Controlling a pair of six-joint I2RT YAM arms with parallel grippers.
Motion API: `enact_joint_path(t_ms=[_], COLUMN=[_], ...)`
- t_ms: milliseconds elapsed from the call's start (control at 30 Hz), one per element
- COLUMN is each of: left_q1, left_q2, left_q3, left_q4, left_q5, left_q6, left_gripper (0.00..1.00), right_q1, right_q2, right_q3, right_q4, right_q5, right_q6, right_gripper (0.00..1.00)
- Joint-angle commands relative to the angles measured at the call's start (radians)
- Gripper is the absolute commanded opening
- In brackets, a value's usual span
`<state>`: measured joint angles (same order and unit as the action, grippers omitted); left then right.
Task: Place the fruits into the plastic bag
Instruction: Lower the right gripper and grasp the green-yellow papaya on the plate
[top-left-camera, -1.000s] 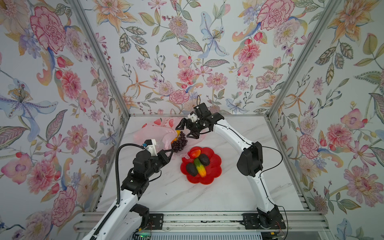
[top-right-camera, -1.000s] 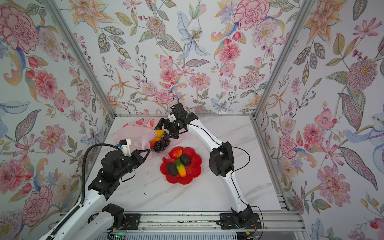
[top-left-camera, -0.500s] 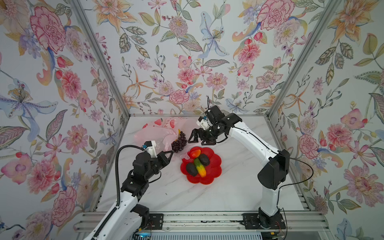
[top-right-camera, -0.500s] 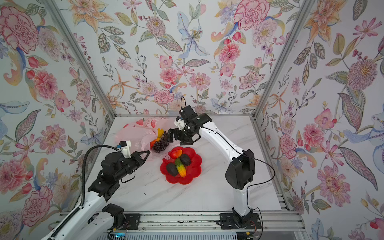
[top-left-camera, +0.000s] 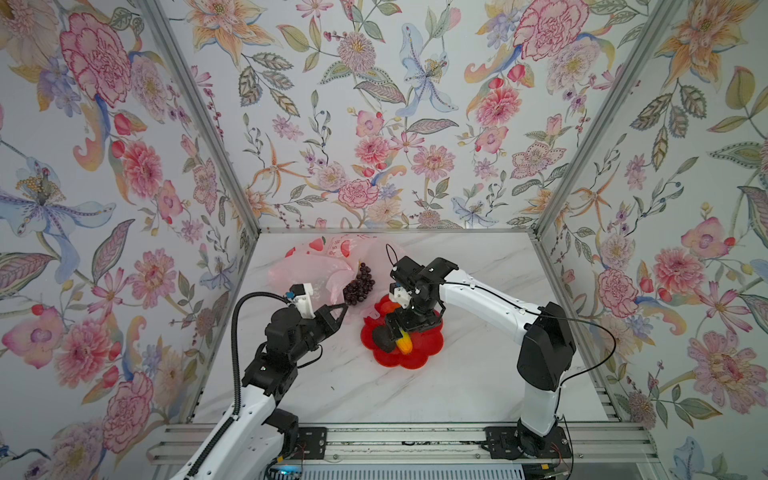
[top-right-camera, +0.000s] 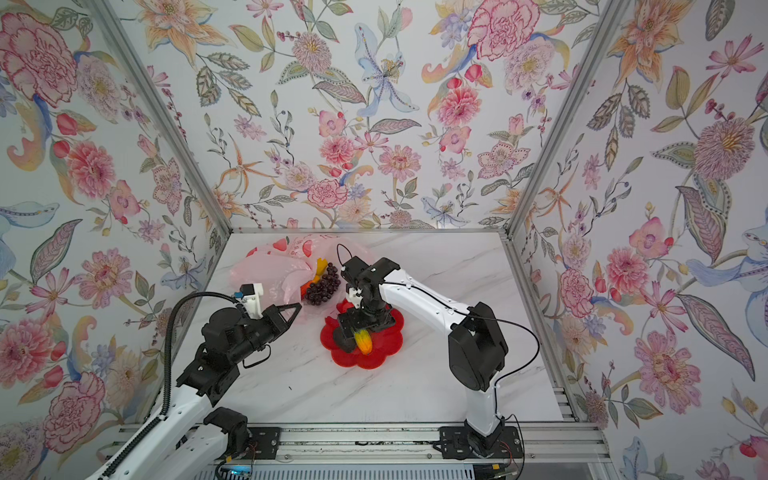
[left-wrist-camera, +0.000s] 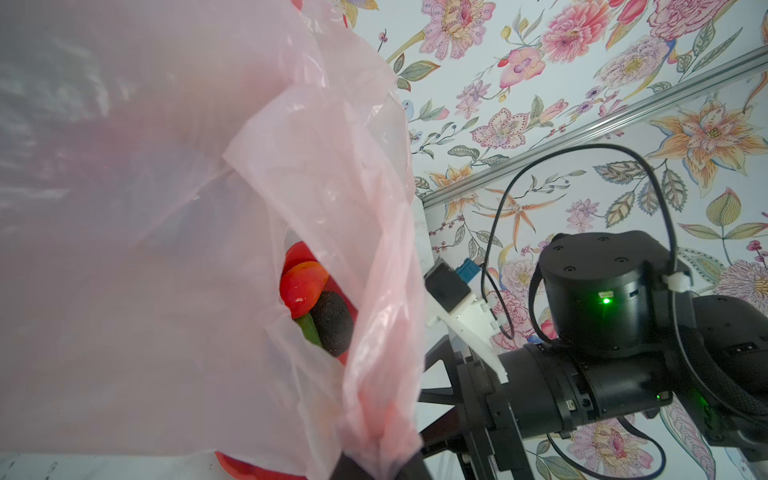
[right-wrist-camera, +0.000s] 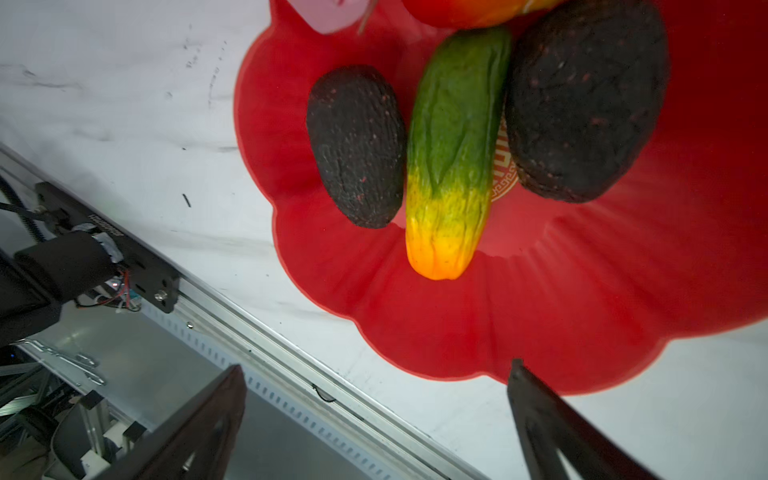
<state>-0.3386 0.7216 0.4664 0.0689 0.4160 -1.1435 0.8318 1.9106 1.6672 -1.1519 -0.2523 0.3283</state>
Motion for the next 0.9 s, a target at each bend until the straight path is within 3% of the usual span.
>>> enact_joint_path(t_ms=[0, 200, 367, 867], left_q1=[0.014, 0.049, 0.082, 0.097], left_q2=[-0.01, -0.022, -0.035, -0.08], left_q3=[-0.012, -0.008, -0.006, -0.011], left_q4=[-0.007, -0.041, -0.068, -0.114], left_q5=[0.029, 0.065, 0.102, 0.118], left_q6=[0.022, 0.038, 0.052, 0.04], left_gripper=[0.0, 0.0, 0.0, 0.0], right_q1=[0.013, 0.033, 0.035, 0.039], right_q2=[0.045, 0.099, 0.133, 0.224], right_q3=[-0.019, -0.008, -0.011, -0.011], right_q4=[-0.031, -0.023, 0.005, 0.051], right_q5=[0.076, 0.114, 0.114, 0.148], right_q6=[-0.013, -0.002, 0.017, 0.038], right_gripper=[1.0, 0.94, 0.81, 0.64])
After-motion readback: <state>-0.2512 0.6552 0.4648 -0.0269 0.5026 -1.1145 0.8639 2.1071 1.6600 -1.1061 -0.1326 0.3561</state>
